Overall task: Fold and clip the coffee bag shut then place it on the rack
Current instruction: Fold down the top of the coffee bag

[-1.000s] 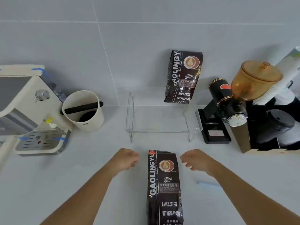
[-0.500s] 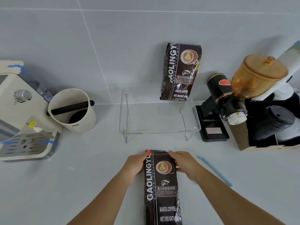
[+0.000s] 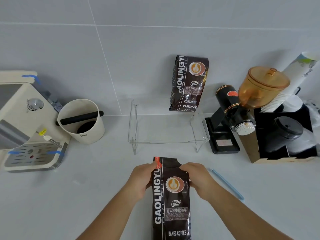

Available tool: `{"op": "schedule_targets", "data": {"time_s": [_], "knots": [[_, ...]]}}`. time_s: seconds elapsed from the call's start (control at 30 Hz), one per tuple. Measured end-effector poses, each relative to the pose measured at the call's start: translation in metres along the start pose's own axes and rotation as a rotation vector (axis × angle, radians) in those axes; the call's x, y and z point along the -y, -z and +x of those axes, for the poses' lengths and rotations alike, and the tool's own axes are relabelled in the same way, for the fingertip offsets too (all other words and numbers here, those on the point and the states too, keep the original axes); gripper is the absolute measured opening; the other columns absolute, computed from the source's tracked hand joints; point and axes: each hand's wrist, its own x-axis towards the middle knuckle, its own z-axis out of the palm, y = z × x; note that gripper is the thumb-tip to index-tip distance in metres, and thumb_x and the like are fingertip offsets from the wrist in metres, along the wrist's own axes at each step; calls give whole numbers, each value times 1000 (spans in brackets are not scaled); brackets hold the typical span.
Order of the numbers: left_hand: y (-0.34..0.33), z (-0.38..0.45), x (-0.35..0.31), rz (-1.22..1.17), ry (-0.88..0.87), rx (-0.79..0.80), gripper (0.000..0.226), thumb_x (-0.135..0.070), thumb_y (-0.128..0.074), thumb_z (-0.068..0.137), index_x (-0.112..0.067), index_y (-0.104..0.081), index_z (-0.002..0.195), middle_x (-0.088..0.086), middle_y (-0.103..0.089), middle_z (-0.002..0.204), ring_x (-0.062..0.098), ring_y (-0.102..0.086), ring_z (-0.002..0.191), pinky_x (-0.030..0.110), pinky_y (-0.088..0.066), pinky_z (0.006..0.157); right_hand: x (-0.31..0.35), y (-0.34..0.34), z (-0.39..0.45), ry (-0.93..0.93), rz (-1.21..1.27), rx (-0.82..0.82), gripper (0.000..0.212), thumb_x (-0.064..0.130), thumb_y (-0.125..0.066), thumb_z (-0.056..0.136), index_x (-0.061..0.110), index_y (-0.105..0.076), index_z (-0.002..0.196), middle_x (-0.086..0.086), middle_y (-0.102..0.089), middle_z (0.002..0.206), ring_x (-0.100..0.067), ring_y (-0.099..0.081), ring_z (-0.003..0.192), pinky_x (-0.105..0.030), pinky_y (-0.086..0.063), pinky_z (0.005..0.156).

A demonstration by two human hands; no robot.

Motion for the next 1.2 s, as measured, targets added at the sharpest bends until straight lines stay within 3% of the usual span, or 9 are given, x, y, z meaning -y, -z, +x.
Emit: {"op": "schedule_targets", "data": {"time_s": [0.27, 0.5, 0.73, 0.87, 0.93, 1.0, 1.07, 1.13, 1.2], "knots": [[-5, -37, -6, 22, -143, 1, 33, -25, -64, 89, 8, -68, 93, 22, -77, 92, 27, -71, 74, 40, -56, 82, 2, 4, -34, 125, -28, -50, 28, 27, -67, 88, 7, -66, 70, -25, -68, 77, -27, -64, 72, -36, -49, 70], [-2, -65, -6, 6, -299, -6, 29, -21, -60, 94, -8, -72, 71, 13, -78, 80, 19, -72, 68, 31, -56, 70, 12, 8, -59, 229, -25, 1, 28, 25, -66, 90, 11, -64, 67, -9, -64, 66, -21, -57, 63, -35, -42, 64], [-1, -86, -9, -41, -422, 0, 28, -18, -61, 94, 0, -70, 75, 17, -74, 82, 23, -65, 76, 39, -51, 80, 16, 12, -80, 346, 33, 21, 31, 20, -66, 91, -1, -59, 69, -11, -66, 66, -22, -60, 64, -36, -41, 64], [1, -92, -10, 10, -456, -5, 30, -23, -61, 93, -3, -70, 72, 23, -74, 88, 25, -66, 78, 43, -51, 83, 16, 13, -91, 378, 28, 16, 29, 21, -64, 92, 7, -63, 66, -15, -71, 70, -15, -69, 62, -27, -53, 56], [1, -94, -11, 47, -479, -3, 32, -27, -62, 91, -2, -69, 74, 27, -71, 84, 26, -61, 78, 43, -48, 81, 16, 15, -96, 401, -6, 2, 32, 21, -63, 92, 15, -64, 61, -15, -71, 69, -11, -67, 60, -22, -51, 52], [1, -96, -12, 82, -492, -13, 28, -28, -64, 89, -3, -72, 78, 29, -69, 84, 24, -59, 77, 45, -50, 83, 18, 17, -99, 426, -36, -6, 34, 17, -64, 93, 16, -64, 58, -4, -67, 55, -3, -59, 46, -14, -42, 42], [2, -98, -14, 77, -491, -34, 19, -23, -66, 88, -11, -77, 78, 18, -76, 85, 21, -68, 79, 47, -53, 91, 21, 19, -101, 449, -20, 5, 24, 9, -65, 91, 11, -67, 68, 5, -66, 51, 1, -51, 37, -9, -36, 36], [3, -99, -18, 65, -481, -48, 17, -21, -67, 88, -14, -79, 77, 13, -78, 84, 21, -71, 81, 49, -53, 93, 26, 17, -103, 469, 17, 30, 10, 2, -66, 89, 11, -69, 85, 4, -73, 59, 0, -56, 39, -9, -38, 36], [4, -101, -20, 67, -472, -40, 18, -20, -68, 88, -13, -78, 75, 16, -78, 85, 22, -69, 78, 50, -52, 94, 31, 13, -104, 510, 20, 54, 22, 1, -66, 88, 20, -67, 98, 0, -77, 67, -6, -69, 53, -12, -46, 43]]}}
